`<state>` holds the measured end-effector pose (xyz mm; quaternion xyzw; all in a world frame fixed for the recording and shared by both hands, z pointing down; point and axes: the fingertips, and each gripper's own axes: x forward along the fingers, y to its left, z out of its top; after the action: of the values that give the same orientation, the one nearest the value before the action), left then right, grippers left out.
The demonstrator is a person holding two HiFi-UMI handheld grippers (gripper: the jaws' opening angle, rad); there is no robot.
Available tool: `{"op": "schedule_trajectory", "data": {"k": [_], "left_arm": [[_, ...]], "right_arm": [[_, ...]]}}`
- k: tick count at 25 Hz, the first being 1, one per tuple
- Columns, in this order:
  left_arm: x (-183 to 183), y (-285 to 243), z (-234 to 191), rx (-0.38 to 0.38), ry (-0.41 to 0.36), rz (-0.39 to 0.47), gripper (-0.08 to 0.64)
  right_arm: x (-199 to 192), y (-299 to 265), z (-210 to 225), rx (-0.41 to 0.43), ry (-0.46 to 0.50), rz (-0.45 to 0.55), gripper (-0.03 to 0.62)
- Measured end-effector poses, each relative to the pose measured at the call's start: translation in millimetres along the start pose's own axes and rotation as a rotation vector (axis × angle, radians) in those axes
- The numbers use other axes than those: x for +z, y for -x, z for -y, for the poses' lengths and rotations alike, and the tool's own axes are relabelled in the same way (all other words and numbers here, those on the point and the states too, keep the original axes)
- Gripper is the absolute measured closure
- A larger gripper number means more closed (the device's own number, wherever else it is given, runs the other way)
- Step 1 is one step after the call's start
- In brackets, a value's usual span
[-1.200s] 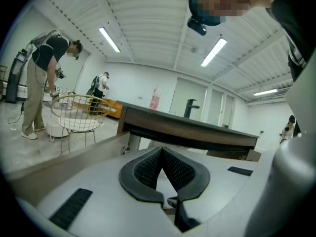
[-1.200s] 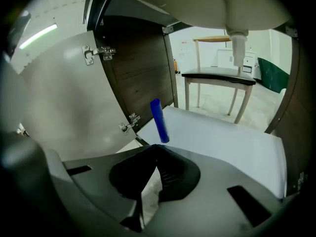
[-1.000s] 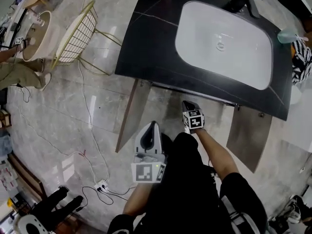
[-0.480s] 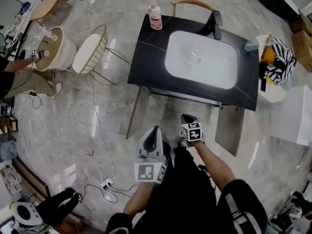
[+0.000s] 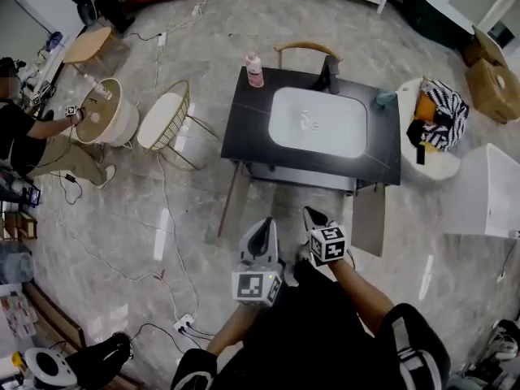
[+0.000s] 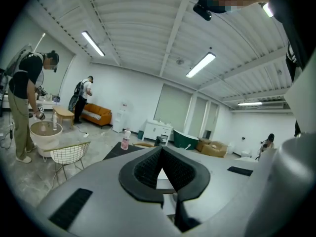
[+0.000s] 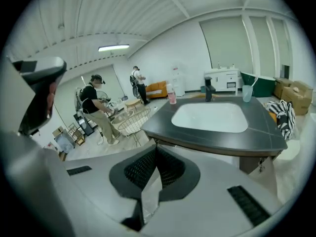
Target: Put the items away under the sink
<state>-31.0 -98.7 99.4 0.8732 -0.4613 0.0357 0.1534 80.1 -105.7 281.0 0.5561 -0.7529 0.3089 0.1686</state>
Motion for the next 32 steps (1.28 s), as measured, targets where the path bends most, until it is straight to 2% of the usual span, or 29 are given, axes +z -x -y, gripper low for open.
{"op": "schedule_trajectory", "data": {"k": [6, 12, 16, 20, 32], "left_arm": [[8.6, 12.9, 23.0, -0.033, -0.051, 0.022, 0.543], [18.5, 17.0, 30.4, -0.022, -0.091, 0.063, 0.545], [20.9, 18.7, 29.4, -0.013, -0.093, 0.068, 0.545], [22.0, 18.0, 26.2, 0.003, -0.094, 0.076, 0.543], [27.4, 21.1, 23.4, 0.038, -0.096, 0.101, 0.543]], "right_arm": [[41.1, 65.7, -19.9, 0.008, 0.021, 0.136, 0.581], [80.0, 126.2, -30.1, -0.029, 0.108, 0.298, 0.581], [95.9, 154.5, -37.5, -0.036, 0.114, 0.376, 0.581], [96.2, 161.4, -42.8, -0.027, 0.111, 0.409, 0.581], [96.3, 159.4, -42.6, -0.010, 0.118, 0.395, 0.581]]}}
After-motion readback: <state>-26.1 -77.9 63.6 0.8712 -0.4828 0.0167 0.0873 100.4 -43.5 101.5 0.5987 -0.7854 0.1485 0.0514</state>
